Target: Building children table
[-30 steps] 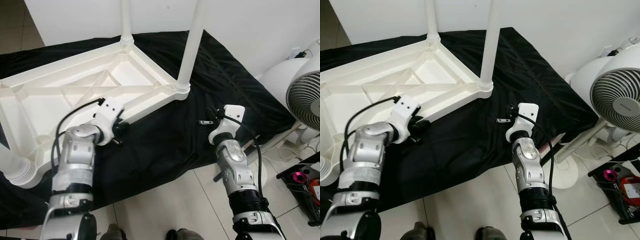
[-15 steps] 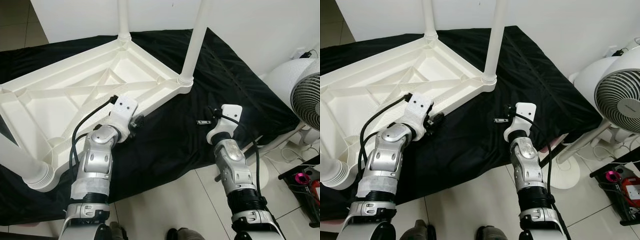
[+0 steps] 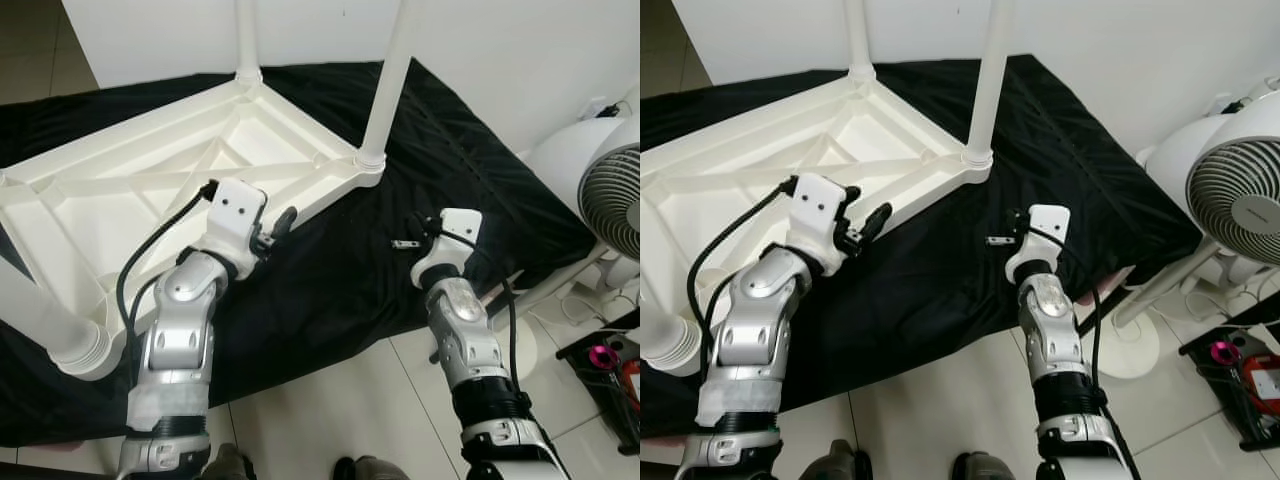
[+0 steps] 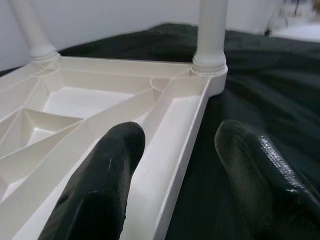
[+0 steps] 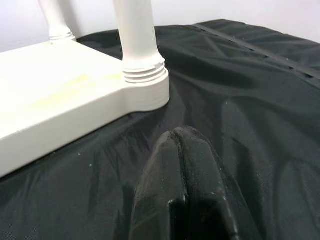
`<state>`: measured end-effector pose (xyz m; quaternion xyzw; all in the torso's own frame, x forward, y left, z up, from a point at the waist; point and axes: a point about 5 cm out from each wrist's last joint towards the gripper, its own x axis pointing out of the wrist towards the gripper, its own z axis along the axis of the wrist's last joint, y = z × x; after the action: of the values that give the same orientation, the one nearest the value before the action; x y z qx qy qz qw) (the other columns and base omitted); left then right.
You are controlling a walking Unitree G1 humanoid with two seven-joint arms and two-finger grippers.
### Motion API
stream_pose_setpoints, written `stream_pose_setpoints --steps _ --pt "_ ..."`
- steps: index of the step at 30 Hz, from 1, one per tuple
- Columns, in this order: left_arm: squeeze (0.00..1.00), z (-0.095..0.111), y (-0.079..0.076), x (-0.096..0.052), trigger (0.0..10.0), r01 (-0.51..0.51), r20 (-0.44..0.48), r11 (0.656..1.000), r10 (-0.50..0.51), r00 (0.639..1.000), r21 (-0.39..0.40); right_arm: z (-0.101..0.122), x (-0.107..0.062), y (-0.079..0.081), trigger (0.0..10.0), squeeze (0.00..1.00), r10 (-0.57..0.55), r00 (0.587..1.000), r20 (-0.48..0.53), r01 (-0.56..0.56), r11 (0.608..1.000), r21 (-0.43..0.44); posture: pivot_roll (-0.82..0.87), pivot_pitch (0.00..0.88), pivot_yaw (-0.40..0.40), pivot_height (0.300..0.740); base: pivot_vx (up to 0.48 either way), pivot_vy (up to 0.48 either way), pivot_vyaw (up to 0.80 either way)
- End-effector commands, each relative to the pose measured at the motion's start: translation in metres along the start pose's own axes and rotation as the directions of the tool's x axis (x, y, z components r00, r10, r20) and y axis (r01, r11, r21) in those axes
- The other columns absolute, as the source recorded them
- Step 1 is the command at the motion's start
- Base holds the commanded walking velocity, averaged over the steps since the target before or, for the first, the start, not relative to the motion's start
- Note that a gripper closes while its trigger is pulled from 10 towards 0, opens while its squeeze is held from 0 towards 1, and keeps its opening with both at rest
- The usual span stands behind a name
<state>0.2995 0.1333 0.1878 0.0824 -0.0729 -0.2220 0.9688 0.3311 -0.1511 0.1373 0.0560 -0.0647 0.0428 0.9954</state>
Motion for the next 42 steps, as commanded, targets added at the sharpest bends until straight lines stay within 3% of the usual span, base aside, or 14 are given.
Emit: stream_pose_setpoints --steps 1,4,9,13,15,16,18,19,23,24,29,32,37,42 --pt "0.0 0.002 0.0 -0.004 10.0 0.025 0.011 1.0 -0.025 1.0 -0.013 -0.001 0.0 -0.002 10.0 0.0 -0.008 1.0 -0.002 0.008 1.0 -0.009 0.0 0.074 -0.007 0.74 0.0 0.0 0.0" --pt "0.0 0.001 0.01 -0.033 10.0 -0.021 0.032 0.999 0.02 0.999 0.029 -0.003 0.003 -0.001 10.0 0.0 -0.008 1.0 -0.006 0.008 1.0 -0.013 0.05 0.077 -0.019 0.74 0.0 0.0 0.0" --pt "0.0 -0.007 0.01 -0.048 10.0 -0.048 -0.008 0.997 0.048 0.999 0.056 -0.005 0.005 0.002 10.0 0.0 -0.001 1.0 -0.011 0.001 1.0 -0.016 0.06 0.079 -0.024 0.74 0.0 0.0 0.0" --pt "0.0 -0.006 0.001 -0.069 10.0 -0.002 -0.016 0.993 0.004 1.0 0.119 -0.004 0.011 0.008 10.0 0.0 0.024 1.0 -0.01 -0.025 1.0 -0.016 0.11 0.085 -0.043 0.74 0.0 0.0 0.0" --pt "0.0 0.004 -0.008 -0.095 10.0 0.099 -0.011 0.984 -0.099 0.995 0.146 -0.003 0.017 0.012 10.0 0.0 0.042 0.999 -0.01 -0.042 0.999 -0.012 0.13 0.09 -0.054 0.74 0.0 0.0 0.0" --pt "0.0 0.004 -0.008 -0.095 10.0 0.099 -0.011 0.984 -0.099 0.995 0.146 -0.003 0.017 0.012 10.0 0.0 0.042 0.999 -0.01 -0.042 0.999 -0.012 0.13 0.09 -0.054 0.74 0.0 0.0 0.0" --pt "0.0 0.014 -0.004 -0.119 10.0 0.15 -0.034 0.981 -0.147 0.989 0.126 -0.003 0.022 0.019 10.0 0.0 0.072 0.997 -0.017 -0.072 0.997 -0.006 0.18 0.094 -0.092 0.74 0.0 0.0 0.0" --pt "0.0 0.014 -0.004 -0.119 10.0 0.15 -0.034 0.981 -0.147 0.989 0.126 -0.003 0.022 0.019 10.0 0.0 0.072 0.997 -0.017 -0.072 0.997 -0.006 0.18 0.094 -0.092 0.74 0.0 0.0 0.0" --pt "0.0 0.018 0.003 -0.162 10.0 0.233 -0.118 0.968 -0.222 0.968 0.089 -0.002 0.03 0.032 10.0 0.0 0.138 0.99 -0.022 -0.138 0.99 -0.01 0.2 0.095 -0.119 0.74 0.0 0.0 0.0" --pt "0.0 0.018 0.003 -0.162 10.0 0.233 -0.118 0.968 -0.222 0.968 0.089 -0.002 0.03 0.032 10.0 0.0 0.138 0.99 -0.022 -0.138 0.99 -0.01 0.2 0.095 -0.119 0.74 0.0 0.0 0.0" --pt "0.0 0.02 0.003 -0.197 10.0 0.256 -0.203 0.965 -0.24 0.949 0.062 0.001 0.037 0.035 10.0 0.0 0.162 0.986 -0.023 -0.163 0.986 -0.02 0.23 0.101 -0.134 0.74 0.0 0.0 0.0" --pt "0.0 0.021 0.003 -0.202 10.0 0.254 -0.216 0.966 -0.238 0.947 0.052 0.001 0.037 0.035 10.0 0.0 0.162 0.986 -0.024 -0.163 0.986 -0.021 0.24 0.102 -0.135 0.74 0.0 0.0 0.0" --pt "0.0 0.021 0.013 -0.217 10.0 0.206 -0.297 0.974 -0.171 0.94 0.091 0.0 0.04 0.034 10.0 0.0 0.161 0.987 -0.027 -0.161 0.987 -0.019 0.25 0.102 -0.138 0.74 0.0 0.0 0.0" --pt "0.0 0.03 0.056 -0.247 10.0 0.122 -0.458 0.97 -0.012 0.889 0.212 -0.003 0.041 0.037 10.0 0.0 0.167 0.986 -0.029 -0.167 0.986 -0.012 0.26 0.099 -0.127 0.74 0.0 0.0 0.0"
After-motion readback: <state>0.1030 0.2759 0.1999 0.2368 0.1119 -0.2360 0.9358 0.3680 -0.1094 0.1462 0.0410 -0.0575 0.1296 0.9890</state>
